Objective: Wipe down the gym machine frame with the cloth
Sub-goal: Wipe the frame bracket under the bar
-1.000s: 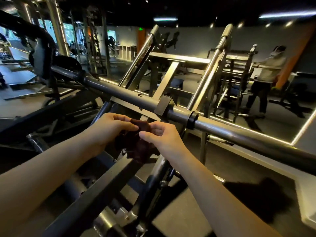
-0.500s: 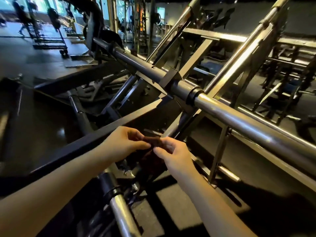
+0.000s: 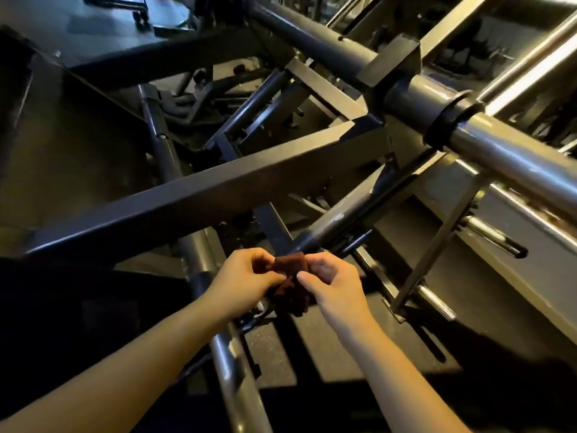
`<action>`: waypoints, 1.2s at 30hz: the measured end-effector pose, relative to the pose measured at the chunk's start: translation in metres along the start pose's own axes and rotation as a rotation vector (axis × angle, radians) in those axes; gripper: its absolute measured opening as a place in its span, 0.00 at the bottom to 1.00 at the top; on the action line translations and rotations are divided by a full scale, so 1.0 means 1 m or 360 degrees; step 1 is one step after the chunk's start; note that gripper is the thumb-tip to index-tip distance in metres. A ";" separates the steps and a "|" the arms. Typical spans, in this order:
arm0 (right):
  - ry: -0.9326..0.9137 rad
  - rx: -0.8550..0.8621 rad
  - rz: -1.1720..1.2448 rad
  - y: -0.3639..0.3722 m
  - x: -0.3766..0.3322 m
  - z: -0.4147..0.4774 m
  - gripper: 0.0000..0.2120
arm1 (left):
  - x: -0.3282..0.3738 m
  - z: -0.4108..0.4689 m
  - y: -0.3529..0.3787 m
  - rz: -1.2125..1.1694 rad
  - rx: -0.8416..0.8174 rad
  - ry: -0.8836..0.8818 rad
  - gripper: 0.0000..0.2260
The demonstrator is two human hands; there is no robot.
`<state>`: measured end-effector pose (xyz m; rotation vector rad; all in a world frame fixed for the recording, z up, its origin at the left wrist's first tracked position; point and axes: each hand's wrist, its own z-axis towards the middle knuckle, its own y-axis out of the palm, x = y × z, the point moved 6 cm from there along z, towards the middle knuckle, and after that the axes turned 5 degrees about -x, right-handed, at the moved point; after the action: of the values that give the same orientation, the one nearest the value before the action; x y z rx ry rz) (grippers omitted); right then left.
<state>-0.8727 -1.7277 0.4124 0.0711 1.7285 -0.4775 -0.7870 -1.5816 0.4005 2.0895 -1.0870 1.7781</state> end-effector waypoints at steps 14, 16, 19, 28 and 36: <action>-0.0468 0.0184 -0.1387 -0.042 0.092 0.111 0.24 | -0.093 0.143 0.007 -0.0513 0.1080 -0.0399 0.05; -0.0495 0.0214 -0.1529 -0.040 0.101 0.116 0.28 | -0.104 0.164 0.011 -0.0552 0.1245 -0.0406 0.06; -0.0569 0.0169 -0.1615 -0.033 0.115 0.120 0.31 | -0.114 0.186 0.026 -0.0466 0.1276 -0.0415 0.03; -0.0733 0.0121 -0.1745 -0.030 0.126 0.126 0.27 | -0.120 0.185 0.070 -0.0118 0.1156 -0.0370 0.04; -0.0816 0.0135 -0.1878 -0.040 0.129 0.141 0.27 | -0.103 0.204 0.053 -0.0305 0.1240 -0.0321 0.06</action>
<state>-0.7823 -1.8415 0.2819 -0.9754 1.0866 -1.2868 -0.6637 -1.6945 0.2362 2.7162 -0.1838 2.1397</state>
